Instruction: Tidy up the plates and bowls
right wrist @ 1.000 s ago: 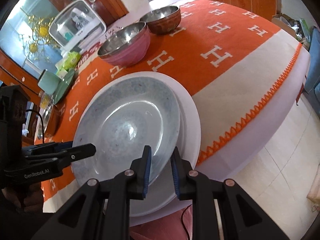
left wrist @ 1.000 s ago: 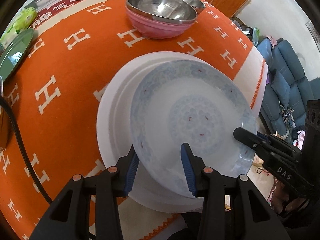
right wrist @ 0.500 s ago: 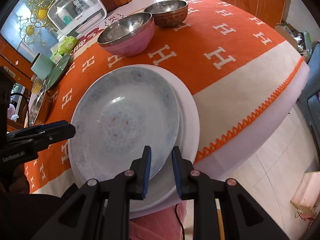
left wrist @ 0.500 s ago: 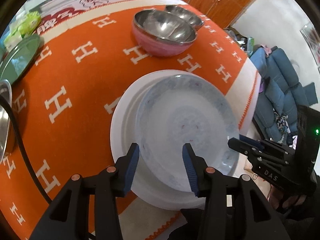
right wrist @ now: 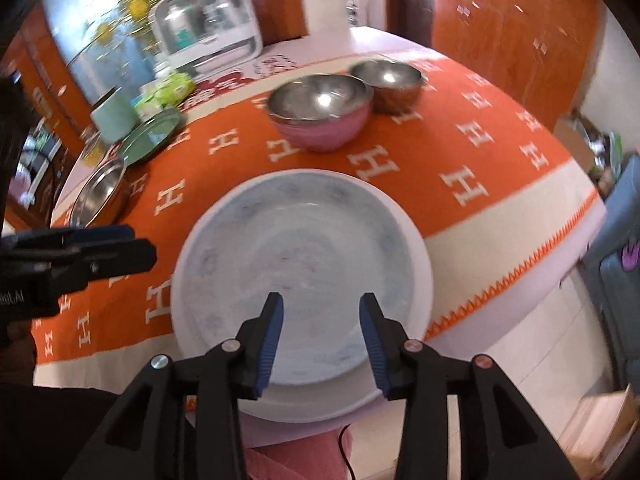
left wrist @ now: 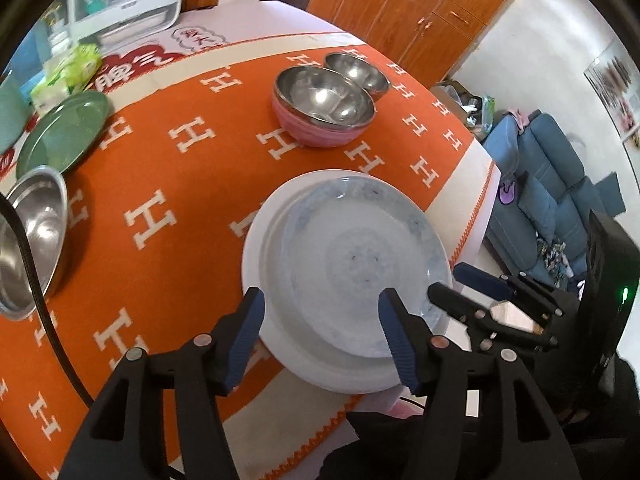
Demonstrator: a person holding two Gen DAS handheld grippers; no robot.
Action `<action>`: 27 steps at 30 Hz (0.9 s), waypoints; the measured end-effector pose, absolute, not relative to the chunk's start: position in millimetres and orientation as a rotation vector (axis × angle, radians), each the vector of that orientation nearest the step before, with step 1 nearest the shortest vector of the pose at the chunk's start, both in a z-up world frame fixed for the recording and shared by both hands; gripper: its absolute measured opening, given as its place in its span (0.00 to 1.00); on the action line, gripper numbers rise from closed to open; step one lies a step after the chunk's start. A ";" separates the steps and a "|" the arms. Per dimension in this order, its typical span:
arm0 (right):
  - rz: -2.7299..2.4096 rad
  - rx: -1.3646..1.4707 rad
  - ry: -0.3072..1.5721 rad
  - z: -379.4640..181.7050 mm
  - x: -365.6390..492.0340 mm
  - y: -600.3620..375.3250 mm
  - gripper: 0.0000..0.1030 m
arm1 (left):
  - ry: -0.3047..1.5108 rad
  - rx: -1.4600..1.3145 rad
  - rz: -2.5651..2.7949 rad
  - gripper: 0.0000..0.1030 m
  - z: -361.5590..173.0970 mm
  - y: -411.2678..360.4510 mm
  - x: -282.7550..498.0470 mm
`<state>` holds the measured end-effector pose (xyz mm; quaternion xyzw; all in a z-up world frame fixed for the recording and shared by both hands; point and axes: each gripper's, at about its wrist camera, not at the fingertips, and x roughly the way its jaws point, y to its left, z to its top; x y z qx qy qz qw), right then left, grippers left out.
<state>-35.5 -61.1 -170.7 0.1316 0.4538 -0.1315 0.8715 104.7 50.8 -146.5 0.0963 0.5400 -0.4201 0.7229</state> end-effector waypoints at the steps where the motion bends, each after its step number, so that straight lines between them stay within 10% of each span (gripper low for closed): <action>1: -0.261 0.254 0.946 -168.7 -32.3 -55.7 0.41 | 1.207 0.195 -0.922 0.57 -144.0 54.8 107.7; 27: 0.067 0.141 0.807 -89.5 104.9 48.0 0.50 | 1.092 -0.007 -0.564 0.71 -53.1 193.5 219.0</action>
